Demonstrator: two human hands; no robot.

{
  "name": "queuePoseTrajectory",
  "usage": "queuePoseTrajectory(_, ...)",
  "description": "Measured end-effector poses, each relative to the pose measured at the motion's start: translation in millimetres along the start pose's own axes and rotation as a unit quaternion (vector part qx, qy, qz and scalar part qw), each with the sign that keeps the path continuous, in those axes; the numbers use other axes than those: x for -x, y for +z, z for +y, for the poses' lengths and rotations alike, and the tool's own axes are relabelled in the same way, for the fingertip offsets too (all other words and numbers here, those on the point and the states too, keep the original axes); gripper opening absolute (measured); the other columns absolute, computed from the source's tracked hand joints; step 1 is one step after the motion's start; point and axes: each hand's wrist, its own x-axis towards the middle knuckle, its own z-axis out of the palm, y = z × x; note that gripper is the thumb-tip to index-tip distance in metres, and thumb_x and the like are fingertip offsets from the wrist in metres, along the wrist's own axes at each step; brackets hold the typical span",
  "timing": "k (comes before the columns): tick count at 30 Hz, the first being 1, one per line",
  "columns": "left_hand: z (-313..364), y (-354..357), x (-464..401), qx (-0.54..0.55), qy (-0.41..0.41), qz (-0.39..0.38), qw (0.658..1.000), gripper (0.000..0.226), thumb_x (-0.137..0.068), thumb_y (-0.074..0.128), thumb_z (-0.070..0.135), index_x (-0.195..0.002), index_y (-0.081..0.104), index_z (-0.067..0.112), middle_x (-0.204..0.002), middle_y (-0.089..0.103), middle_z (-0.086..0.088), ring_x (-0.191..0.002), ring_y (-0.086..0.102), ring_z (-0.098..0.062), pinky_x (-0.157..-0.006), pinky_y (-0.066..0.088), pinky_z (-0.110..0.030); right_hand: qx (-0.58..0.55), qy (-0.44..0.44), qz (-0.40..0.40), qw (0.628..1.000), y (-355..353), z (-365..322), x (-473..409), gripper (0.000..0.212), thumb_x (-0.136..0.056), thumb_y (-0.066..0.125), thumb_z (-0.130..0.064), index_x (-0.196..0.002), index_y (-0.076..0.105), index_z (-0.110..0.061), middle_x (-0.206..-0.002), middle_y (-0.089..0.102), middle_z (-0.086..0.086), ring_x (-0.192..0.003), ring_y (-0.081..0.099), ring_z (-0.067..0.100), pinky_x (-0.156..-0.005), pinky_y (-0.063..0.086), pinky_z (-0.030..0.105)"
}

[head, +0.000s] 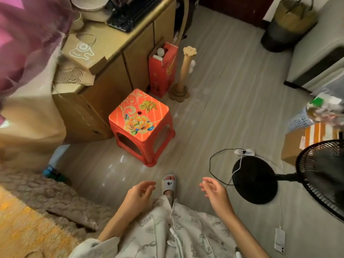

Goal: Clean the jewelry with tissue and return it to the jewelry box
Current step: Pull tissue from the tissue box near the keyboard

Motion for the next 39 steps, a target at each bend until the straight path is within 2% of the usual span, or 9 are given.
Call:
queuePoseTrajectory(10, 105.8, -40.3, -142.0, -0.03, 0.044, -0.005, 0.999, 0.017, -0.095, 0.049, 0.021, -0.104, 0.063, 0.026, -0.094, 0.069, 0.011, -0.089, 0.064, -0.004, -0.084, 0.05, -0.024, -0.026, -0.009, 0.011, 1.0, -48.8, -89.1, -114.5, 0.013, -0.093, 0.051, -0.019, -0.105, 0.058, -0.019, -0.096, 0.066, -0.003, -0.091, 0.062, 0.007, -0.077, 0.047, 0.021)
queuePoseTrajectory(16, 160.8, -33.5, -212.5, -0.019, 0.011, -0.018, 1.0, 0.018, -0.095, 0.048, 0.017, -0.108, 0.06, 0.02, -0.091, 0.068, 0.005, -0.084, 0.067, -0.011, -0.082, 0.053, -0.03, -0.038, 0.017, 0.016, 0.999, -87.4, -116.8, -189.8, 0.01, -0.093, 0.051, -0.017, -0.099, 0.057, -0.021, -0.093, 0.065, -0.002, -0.087, 0.062, 0.009, -0.072, 0.047, 0.02)
queuePoseTrajectory(19, 194.4, -23.9, -257.3, -0.028, 0.013, -0.011, 0.999, 0.017, -0.095, 0.049, 0.015, -0.105, 0.059, 0.023, -0.092, 0.065, 0.007, -0.083, 0.064, -0.009, -0.074, 0.048, -0.015, -0.018, 0.016, 0.011, 1.0, -117.0, -136.5, -243.2, 0.013, -0.093, 0.051, -0.018, -0.104, 0.059, -0.017, -0.091, 0.066, -0.003, -0.087, 0.063, 0.01, -0.075, 0.049, 0.025)
queuePoseTrajectory(22, 236.2, -17.6, -308.0, -0.03, 0.024, 0.01, 0.999, 0.019, -0.094, 0.05, 0.014, -0.105, 0.064, 0.018, -0.089, 0.066, 0.01, -0.081, 0.062, -0.004, -0.069, 0.042, -0.007, -0.011, 0.006, -0.001, 1.0, -154.9, -168.8, -297.0, 0.012, -0.094, 0.05, -0.019, -0.103, 0.058, -0.018, -0.094, 0.065, -0.003, -0.087, 0.062, 0.008, -0.072, 0.046, 0.02)
queuePoseTrajectory(23, 252.3, -17.5, -323.5, -0.027, 0.023, 0.012, 0.999, 0.019, -0.094, 0.05, 0.016, -0.104, 0.066, 0.018, -0.092, 0.068, 0.01, -0.082, 0.062, -0.003, -0.073, 0.045, -0.01, -0.01, 0.0, -0.002, 1.0, -167.6, -180.7, -313.4, 0.012, -0.094, 0.05, -0.02, -0.103, 0.058, -0.018, -0.094, 0.065, -0.003, -0.087, 0.061, 0.007, -0.072, 0.045, 0.019)
queuePoseTrajectory(26, 300.1, -18.8, -370.0, -0.012, 0.032, 0.014, 0.999, 0.024, -0.093, 0.048, 0.03, -0.106, 0.066, 0.023, -0.095, 0.071, 0.009, -0.087, 0.066, -0.005, -0.084, 0.052, -0.033, -0.003, -0.013, -0.003, 1.0, -201.6, -214.8, -362.0, 0.011, -0.094, 0.049, -0.021, -0.101, 0.058, -0.02, -0.093, 0.065, -0.004, -0.087, 0.061, 0.007, -0.072, 0.044, 0.018)
queuePoseTrajectory(27, 316.5, -20.4, -383.8, -0.01, 0.037, 0.021, 0.999, 0.024, -0.093, 0.048, 0.031, -0.107, 0.066, 0.022, -0.095, 0.071, 0.008, -0.087, 0.067, -0.007, -0.084, 0.052, -0.035, -0.001, -0.014, -0.005, 1.0, -210.5, -225.4, -377.0, 0.01, -0.094, 0.049, -0.021, -0.1, 0.057, -0.022, -0.093, 0.065, -0.004, -0.087, 0.061, 0.007, -0.073, 0.044, 0.019)
queuePoseTrajectory(34, 377.6, -34.6, -461.1, 0.004, 0.029, 0.047, 0.998, 0.02, -0.095, 0.049, 0.022, -0.109, 0.063, 0.022, -0.092, 0.067, 0.012, -0.086, 0.066, -0.008, -0.079, 0.05, -0.021, 0.009, -0.009, -0.031, 0.999, -233.8, -280.6, -466.8, 0.011, -0.094, 0.049, -0.02, -0.101, 0.057, -0.02, -0.092, 0.065, -0.002, -0.088, 0.061, 0.008, -0.073, 0.045, 0.018)
queuePoseTrajectory(39, 388.9, -54.8, -516.9, 0.027, -0.014, 0.056, 0.998, 0.016, -0.094, 0.05, 0.019, -0.1, 0.061, 0.029, -0.092, 0.068, 0.009, -0.091, 0.065, -0.012, -0.083, 0.05, -0.028, 0.027, 0.005, -0.05, 0.998, -233.9, -314.2, -534.5, 0.008, -0.093, 0.052, -0.019, -0.098, 0.058, -0.02, -0.091, 0.066, 0.003, -0.084, 0.061, 0.012, -0.067, 0.044, 0.018)
